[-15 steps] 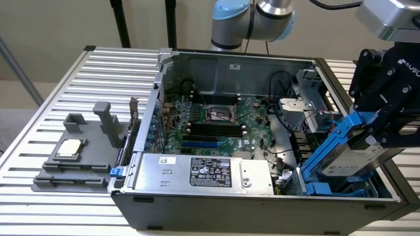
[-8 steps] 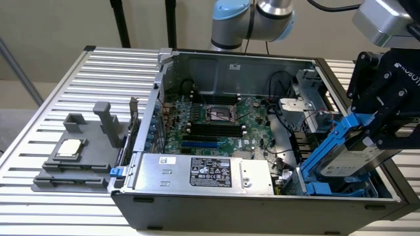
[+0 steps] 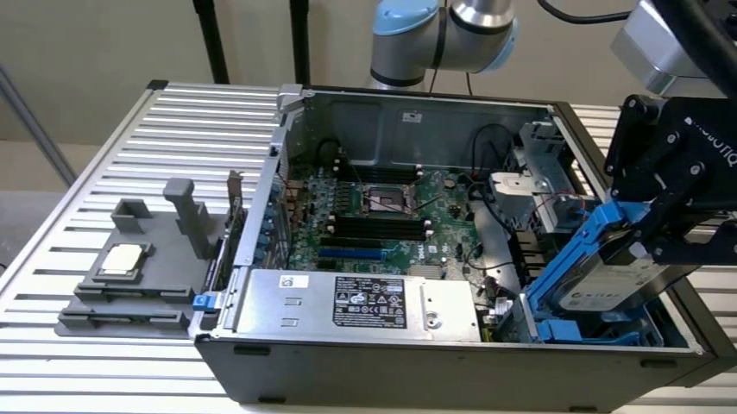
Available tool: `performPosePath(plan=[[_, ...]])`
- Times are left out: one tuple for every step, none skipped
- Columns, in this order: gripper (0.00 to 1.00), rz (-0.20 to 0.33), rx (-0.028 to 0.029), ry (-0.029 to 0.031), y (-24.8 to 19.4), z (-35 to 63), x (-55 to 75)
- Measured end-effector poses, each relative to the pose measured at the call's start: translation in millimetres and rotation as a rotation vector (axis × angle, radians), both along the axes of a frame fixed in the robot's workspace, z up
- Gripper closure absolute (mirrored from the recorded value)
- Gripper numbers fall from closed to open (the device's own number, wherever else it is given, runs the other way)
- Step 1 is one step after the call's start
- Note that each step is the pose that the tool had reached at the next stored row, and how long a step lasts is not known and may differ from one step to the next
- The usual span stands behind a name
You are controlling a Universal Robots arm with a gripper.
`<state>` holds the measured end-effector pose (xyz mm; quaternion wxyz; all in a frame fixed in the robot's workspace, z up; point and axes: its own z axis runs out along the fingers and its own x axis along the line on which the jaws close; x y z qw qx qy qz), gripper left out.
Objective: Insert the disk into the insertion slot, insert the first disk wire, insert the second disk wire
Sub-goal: 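Insert the second disk wire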
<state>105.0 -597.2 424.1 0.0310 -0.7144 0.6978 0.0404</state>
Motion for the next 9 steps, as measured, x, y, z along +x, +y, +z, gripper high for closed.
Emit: performPosePath(plan=[[0.68,0.0,0.0027,-0.0001,0.0,-0.4,0.0],[0.68,0.0,0.0056,-0.0001,0.0,-0.9,0.0],[0.68,0.0,0.0095,-0.0002,0.2,-1.5,0.1],[0.67,0.0,0.0116,-0.0001,0.2,-2.0,0.1],[0.67,0.0,0.0131,-0.0001,0.1,-2.1,0.1],[0.61,0.0,0.0146,0.0,0.1,-2.1,0.1],[0.61,0.0,0.0156,0.0,0.1,-2.2,0.1],[0.61,0.0,0.0168,0.0,0.1,-2.3,0.0],[0.61,0.0,0.0171,-0.0001,0.0,-2.3,0.0]])
